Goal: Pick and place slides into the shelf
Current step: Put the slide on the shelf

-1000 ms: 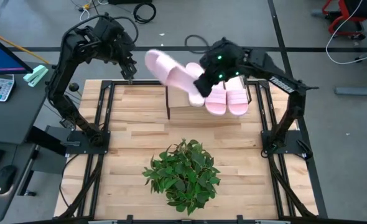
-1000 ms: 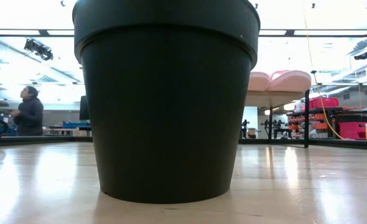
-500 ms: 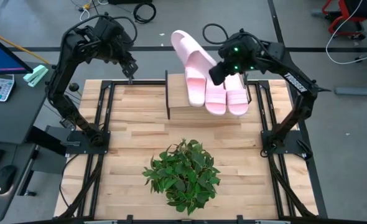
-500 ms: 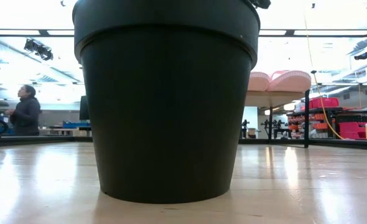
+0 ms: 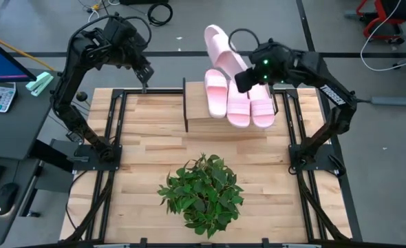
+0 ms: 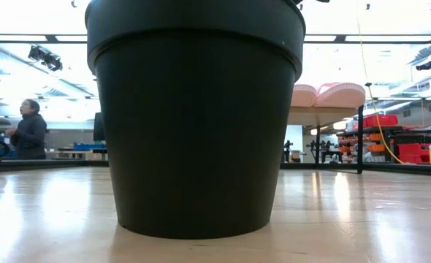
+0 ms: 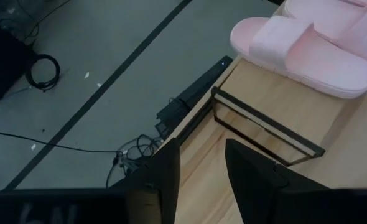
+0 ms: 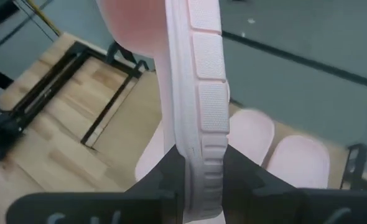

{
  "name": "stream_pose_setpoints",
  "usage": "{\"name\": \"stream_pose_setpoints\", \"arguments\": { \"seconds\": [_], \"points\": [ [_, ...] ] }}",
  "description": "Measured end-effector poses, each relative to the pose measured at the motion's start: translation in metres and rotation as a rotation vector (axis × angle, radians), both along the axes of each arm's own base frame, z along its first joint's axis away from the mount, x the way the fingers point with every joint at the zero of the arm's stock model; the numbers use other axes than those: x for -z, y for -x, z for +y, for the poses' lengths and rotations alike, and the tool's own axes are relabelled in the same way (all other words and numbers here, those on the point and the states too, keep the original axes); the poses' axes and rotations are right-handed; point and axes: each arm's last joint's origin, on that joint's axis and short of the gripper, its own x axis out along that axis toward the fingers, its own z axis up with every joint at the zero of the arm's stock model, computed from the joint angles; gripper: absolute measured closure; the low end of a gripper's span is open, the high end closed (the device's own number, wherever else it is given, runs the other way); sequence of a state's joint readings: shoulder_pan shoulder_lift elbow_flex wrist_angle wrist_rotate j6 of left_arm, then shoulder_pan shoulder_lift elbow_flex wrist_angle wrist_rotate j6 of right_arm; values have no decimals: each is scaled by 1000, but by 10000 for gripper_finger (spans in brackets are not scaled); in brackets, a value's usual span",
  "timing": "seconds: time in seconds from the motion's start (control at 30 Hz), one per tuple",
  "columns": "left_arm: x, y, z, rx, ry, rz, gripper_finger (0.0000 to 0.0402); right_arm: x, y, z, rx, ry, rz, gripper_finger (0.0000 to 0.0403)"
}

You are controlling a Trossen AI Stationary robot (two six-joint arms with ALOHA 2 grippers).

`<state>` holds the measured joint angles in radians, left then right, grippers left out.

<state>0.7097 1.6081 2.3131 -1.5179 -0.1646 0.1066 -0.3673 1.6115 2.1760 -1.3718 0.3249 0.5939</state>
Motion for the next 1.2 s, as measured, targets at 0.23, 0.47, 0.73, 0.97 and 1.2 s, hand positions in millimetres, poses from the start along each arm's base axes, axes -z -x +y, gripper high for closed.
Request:
{"name": "stream_pose_setpoints", "arguments": {
  "seconds": [0.23,0.47,0.73,0.97,1.2],
  "points": [
    [-1,-1,0,-12,0,-18,276,42,9,10,131,-95,-5,334],
    [-1,-1,1,-12,-3,-23,272,69,9,18,207,-162,-536,334],
    [-6,-4,3,-16,-41,-75,283,125,-24,42,322,-299,-868,334],
    [-5,-8,7,-32,-37,-96,281,151,-49,50,347,-378,-899,334],
    [15,-24,14,-25,-1,-72,281,166,-68,32,209,-462,-833,334]
  ]
}}
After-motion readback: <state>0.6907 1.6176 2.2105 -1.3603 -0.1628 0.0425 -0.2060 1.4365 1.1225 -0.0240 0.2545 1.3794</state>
